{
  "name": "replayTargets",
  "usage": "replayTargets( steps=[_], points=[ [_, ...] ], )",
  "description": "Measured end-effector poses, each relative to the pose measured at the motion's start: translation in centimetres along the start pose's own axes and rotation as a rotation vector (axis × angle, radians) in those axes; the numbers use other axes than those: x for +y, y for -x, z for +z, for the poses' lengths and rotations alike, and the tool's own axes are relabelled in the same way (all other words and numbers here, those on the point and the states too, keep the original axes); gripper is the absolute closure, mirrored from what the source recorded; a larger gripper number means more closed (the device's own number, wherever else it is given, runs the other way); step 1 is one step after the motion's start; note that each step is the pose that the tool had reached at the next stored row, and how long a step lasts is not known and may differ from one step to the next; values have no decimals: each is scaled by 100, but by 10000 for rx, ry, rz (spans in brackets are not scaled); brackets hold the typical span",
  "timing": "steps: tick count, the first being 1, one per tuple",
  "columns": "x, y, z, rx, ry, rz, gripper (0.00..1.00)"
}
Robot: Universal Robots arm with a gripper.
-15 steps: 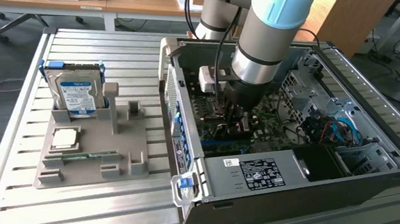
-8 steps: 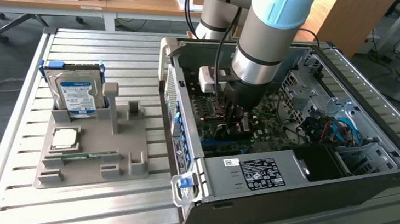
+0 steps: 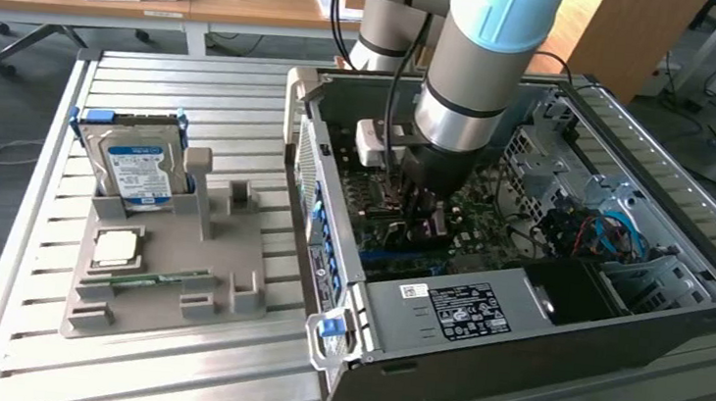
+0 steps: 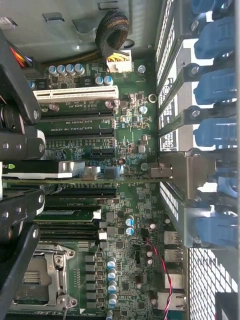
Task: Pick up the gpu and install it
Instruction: 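Insert the gpu into the slot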
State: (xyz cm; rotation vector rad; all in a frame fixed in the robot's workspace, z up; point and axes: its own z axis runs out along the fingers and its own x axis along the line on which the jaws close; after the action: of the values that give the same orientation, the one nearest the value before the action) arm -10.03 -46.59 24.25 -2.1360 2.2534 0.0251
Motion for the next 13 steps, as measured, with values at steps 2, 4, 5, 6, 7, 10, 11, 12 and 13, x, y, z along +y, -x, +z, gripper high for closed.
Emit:
replayTargets(
  steps=[2,4,5,6,7,10,11,12,13],
  points=[
    [0,0,0,0,1,-23,73],
    [0,0,6,-2,1,-34,73],
    [1,-1,8,0,1,-39,73],
    [1,-1,10,1,3,-44,73],
    [1,-1,12,3,3,-48,73],
    [4,-1,17,4,4,-56,73],
    [5,-2,20,3,4,-60,73],
    [5,-2,23,4,5,-63,73],
    [6,-2,25,4,4,-64,73]
  ],
)
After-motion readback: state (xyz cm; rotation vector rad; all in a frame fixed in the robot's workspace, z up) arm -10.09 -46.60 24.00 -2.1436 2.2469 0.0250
